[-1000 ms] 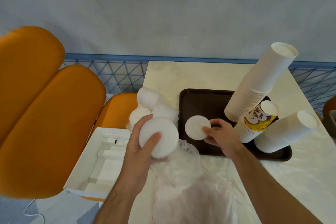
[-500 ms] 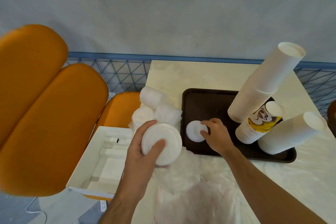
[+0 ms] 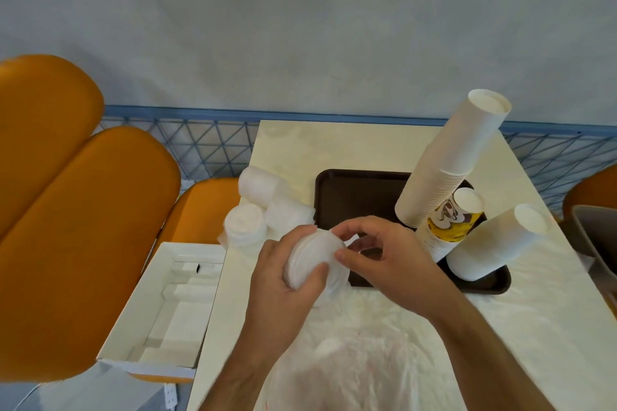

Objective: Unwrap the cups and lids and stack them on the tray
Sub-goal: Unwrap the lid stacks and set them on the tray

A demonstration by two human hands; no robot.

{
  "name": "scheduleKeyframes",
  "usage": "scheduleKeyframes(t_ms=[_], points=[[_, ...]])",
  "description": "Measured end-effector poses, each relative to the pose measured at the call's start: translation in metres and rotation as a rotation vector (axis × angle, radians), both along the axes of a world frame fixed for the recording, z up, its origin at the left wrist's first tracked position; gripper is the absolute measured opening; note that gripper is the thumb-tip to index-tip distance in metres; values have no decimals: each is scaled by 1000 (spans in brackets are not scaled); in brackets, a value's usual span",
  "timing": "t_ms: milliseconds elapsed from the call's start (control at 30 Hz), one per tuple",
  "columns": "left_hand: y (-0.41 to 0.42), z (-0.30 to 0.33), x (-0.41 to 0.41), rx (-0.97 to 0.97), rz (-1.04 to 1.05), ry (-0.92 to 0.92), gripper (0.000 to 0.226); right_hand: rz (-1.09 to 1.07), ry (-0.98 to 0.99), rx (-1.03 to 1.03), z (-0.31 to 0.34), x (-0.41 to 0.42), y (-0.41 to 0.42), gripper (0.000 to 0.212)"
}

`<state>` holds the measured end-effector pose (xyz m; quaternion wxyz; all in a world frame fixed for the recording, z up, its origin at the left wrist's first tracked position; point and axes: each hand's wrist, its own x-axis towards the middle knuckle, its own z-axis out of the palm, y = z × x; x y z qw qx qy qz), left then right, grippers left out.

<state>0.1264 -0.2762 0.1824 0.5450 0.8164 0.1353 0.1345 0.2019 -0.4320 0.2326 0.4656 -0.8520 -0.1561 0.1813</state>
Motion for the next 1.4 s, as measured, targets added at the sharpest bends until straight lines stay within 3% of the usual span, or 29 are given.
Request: scheduleKeyframes(t_ms=[433,700,1133,1233,1400], points=[[-10,11,0,14,-150,31,48,-10,19,19,1,5,-18,12],[-5,19,3,-159,-193,26,45,37,222,188,3,9,-28,10],[3,16,3,-277,-182,123,55,-131,510,427,-11,7,-34,13],[2,17,5,-291,-163,136,33,-151,354,368,-12,2,-29,20],[0,9,6,-341,-120,182,32,28,15,7,-19,-15,-18,74]])
